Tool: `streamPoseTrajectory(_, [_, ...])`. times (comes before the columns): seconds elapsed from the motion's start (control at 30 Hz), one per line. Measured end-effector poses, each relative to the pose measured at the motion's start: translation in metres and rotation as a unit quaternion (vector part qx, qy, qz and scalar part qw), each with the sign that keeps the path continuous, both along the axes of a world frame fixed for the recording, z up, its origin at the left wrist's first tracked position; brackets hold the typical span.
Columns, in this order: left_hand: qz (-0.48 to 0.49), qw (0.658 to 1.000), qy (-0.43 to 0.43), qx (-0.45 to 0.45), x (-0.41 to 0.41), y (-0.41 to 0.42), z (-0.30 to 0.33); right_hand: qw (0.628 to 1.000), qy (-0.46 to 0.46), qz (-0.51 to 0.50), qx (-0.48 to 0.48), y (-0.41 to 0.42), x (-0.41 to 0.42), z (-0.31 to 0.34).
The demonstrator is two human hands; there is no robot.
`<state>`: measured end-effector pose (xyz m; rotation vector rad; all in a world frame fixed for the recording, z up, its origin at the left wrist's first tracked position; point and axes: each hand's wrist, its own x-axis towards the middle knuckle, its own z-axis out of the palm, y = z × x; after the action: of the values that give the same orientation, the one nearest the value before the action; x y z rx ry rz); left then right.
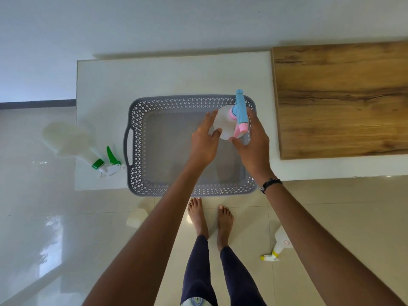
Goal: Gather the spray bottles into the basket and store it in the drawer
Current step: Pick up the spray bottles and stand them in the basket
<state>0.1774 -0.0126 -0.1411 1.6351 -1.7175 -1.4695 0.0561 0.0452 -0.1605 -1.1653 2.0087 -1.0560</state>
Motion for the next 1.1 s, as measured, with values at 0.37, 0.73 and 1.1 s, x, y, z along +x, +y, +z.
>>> streamPoseTrajectory(0.37, [0.032, 0.993, -0.029, -0.108, 0.134, 0.063, 0.031, 0.997, -0.053, 0.037, 0.045, 0.087, 0.097, 0.042])
streamPoseTrajectory(0.73, [0.147, 0.959, -0.208, -0.124, 0.296, 0.019, -0.01, 0.956, 0.047, 0.288, 0.026, -0.039, 0.286, 0.014])
streamPoseTrajectory(1.1, [0.342, 0.929, -0.031, 0.139, 0.298, -0.013, -0.03, 0.932, 0.12, 0.326, 0.099, -0.063, 0.328, -0.021])
